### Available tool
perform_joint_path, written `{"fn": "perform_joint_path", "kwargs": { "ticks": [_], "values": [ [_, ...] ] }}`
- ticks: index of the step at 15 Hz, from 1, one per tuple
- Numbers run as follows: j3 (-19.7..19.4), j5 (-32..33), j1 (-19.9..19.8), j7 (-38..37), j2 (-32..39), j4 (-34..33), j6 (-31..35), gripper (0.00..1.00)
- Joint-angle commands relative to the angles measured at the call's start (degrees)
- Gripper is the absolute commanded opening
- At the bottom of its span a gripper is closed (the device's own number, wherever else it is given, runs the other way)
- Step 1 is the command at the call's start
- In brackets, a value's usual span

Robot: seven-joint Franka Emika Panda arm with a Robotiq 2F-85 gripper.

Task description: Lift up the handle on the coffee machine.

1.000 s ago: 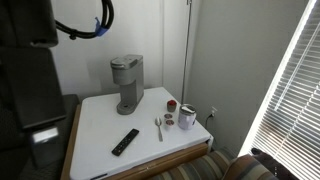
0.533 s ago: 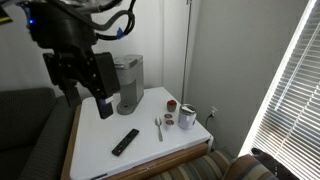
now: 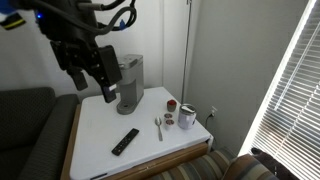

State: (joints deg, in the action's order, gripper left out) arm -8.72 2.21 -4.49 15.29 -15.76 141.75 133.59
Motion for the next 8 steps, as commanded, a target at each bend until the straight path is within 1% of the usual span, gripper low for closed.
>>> {"fn": "perform_joint_path", "kwargs": {
  "ticks": [1,2,3,4,7,8],
  "values": [
    [-1.56,-13.71,4.73,6.6,3.9,-2.63,7.89,1.0],
    [-2.03,-18.86,6.59,10.57,4.85,-3.64,9.17,1.0],
    [-0.19,-12.73,3.57,5.44,1.56,-1.06,6.64,1.0],
    [-0.11,-14.0,4.3,6.22,2.02,-1.51,7.06,1.0],
    [-0.08,-13.57,4.13,5.53,1.85,-1.43,6.99,1.0],
    [-0.47,-15.05,4.88,7.62,2.59,-1.83,7.39,1.0]
  ]
}}
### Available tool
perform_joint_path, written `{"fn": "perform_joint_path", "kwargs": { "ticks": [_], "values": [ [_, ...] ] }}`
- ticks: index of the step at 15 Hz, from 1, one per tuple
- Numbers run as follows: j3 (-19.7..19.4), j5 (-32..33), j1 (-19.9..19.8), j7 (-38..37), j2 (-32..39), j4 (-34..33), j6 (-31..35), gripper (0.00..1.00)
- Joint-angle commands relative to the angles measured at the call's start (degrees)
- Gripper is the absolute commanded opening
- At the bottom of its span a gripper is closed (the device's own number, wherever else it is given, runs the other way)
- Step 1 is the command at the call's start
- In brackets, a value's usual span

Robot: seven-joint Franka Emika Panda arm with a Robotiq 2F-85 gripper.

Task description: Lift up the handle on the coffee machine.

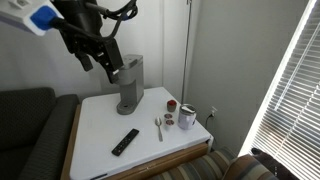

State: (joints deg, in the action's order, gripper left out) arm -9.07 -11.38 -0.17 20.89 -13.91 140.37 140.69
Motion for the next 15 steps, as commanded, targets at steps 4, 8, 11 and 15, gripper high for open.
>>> {"fn": "perform_joint_path", "kwargs": {
  "ticks": [4,8,11,15],
  "values": [
    [0.67,-6.35,4.01,6.07,6.87,-5.24,1.08,1.0],
    [2.56,-17.57,6.12,11.9,14.0,-11.36,3.45,1.0],
    [5.46,-24.37,4.62,15.1,19.34,-16.64,3.84,1.0],
    [9.09,-28.84,2.21,16.49,25.69,-22.92,3.44,1.0]
  ]
}}
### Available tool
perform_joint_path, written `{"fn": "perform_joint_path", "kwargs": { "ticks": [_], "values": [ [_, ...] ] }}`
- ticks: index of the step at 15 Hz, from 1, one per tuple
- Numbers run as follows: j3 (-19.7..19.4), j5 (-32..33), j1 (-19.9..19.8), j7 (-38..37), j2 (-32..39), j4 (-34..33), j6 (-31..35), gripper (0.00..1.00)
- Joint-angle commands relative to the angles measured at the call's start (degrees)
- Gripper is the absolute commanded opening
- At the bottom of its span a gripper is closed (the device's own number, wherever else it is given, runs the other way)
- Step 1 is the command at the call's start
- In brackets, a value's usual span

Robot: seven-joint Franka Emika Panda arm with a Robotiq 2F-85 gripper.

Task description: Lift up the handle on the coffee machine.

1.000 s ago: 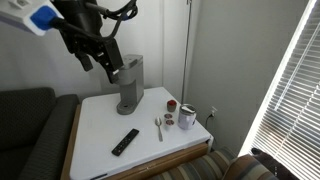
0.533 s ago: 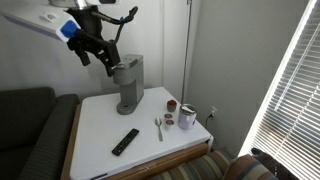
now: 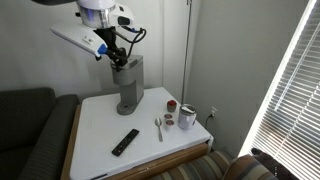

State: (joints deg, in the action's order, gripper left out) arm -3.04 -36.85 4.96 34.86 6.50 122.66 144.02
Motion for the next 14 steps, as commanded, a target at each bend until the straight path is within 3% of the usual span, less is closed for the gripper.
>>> {"fn": "perform_joint_path", "kwargs": {
  "ticks": [1,8,9,10,14],
  "values": [
    [3.25,-0.29,-2.88,-0.26,1.44,-1.46,0.1,1.0],
    [5.49,0.32,-3.24,-1.62,3.82,-3.37,-0.3,1.0],
    [5.99,0.09,-3.21,-1.98,4.79,-4.13,-0.55,0.75],
    [6.52,-0.06,-3.24,-2.21,5.59,-4.68,-0.77,0.73],
    [8.36,-1.93,-3.89,-3.69,8.5,-6.65,-0.31,0.45]
  ]
}}
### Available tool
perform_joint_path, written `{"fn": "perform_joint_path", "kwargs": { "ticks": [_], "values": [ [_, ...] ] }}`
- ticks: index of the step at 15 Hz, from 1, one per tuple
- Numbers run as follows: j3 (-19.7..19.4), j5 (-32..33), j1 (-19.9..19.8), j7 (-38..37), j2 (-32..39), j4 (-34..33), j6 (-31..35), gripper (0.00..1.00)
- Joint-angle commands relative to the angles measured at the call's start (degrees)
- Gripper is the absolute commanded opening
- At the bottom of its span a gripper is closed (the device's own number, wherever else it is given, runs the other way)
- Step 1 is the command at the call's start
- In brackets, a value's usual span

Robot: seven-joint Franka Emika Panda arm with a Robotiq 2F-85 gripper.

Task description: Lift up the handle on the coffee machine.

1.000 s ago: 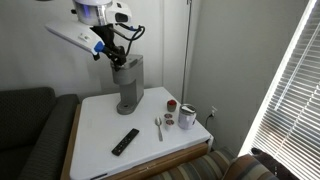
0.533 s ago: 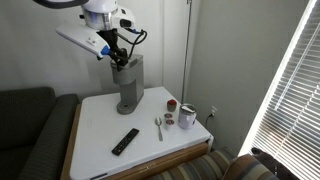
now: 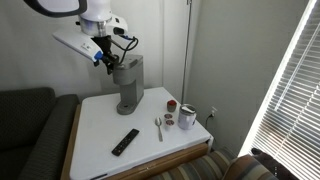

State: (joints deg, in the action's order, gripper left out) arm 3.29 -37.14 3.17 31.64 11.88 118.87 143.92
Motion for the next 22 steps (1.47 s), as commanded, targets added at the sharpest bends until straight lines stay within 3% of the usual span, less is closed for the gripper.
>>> {"fn": "perform_joint_path", "kwargs": {
  "ticks": [1,6,7,16,22],
  "values": [
    [2.52,-2.48,-2.36,-0.58,4.03,-3.6,0.27,0.38],
    [4.23,-3.9,-3.39,-1.02,8.49,-7.5,4.22,0.03],
    [4.73,-3.85,-3.53,-0.94,9.43,-7.99,5.59,0.0],
    [6.28,4.74,-4.87,-0.92,13.04,-11.62,6.94,0.0],
    [9.53,4.35,-7.15,0.04,14.06,-12.99,8.97,0.0]
  ]
}}
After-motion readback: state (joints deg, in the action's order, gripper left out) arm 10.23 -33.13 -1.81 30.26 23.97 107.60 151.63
